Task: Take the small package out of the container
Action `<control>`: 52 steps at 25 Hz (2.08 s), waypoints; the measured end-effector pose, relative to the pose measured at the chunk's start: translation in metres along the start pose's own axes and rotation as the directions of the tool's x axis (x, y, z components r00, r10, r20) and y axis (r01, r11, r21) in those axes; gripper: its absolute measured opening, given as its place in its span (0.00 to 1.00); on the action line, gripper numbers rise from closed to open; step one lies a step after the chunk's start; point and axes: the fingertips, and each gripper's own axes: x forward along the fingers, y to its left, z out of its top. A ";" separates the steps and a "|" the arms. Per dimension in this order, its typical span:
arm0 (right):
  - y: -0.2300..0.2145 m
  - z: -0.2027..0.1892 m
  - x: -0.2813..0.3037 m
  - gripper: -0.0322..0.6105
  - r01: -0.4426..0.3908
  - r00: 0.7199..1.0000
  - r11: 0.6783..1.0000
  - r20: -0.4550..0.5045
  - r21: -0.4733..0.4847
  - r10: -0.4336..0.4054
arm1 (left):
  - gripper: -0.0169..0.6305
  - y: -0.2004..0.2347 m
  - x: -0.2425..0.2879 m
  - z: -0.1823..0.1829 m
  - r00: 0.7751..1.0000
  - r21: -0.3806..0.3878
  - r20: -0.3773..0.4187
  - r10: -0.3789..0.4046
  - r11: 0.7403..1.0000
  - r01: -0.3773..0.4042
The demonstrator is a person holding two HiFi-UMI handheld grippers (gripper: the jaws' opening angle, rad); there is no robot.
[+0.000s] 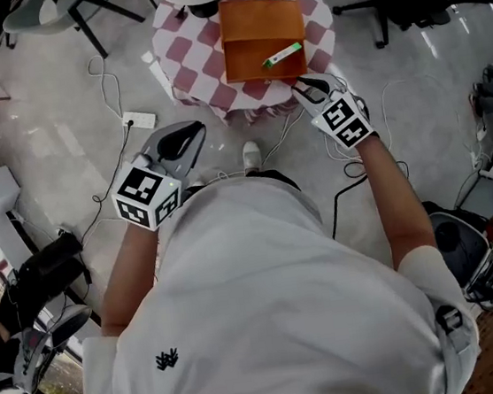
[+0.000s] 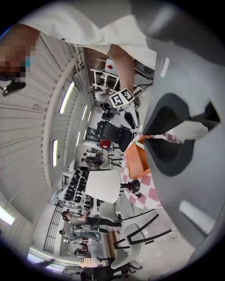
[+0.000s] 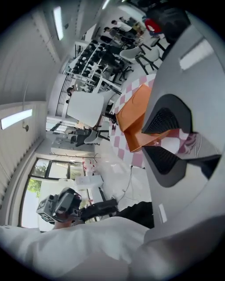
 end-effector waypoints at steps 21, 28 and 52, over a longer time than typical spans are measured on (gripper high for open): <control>-0.068 -0.063 0.139 0.27 -0.357 0.906 0.783 -0.392 -0.509 0.158 | 0.15 0.038 -0.001 -0.007 0.962 -0.167 -0.017 0.273 0.948 -0.272; -0.064 -0.078 0.151 0.27 -0.480 0.839 0.694 -0.512 -0.537 0.185 | 0.15 0.048 -0.010 -0.014 0.950 -0.197 -0.015 0.310 0.931 -0.307; -0.053 -0.042 0.129 0.20 -0.331 0.889 0.848 -0.437 -0.413 0.135 | 0.15 0.048 -0.042 -0.013 0.966 -0.138 0.025 0.257 0.958 -0.251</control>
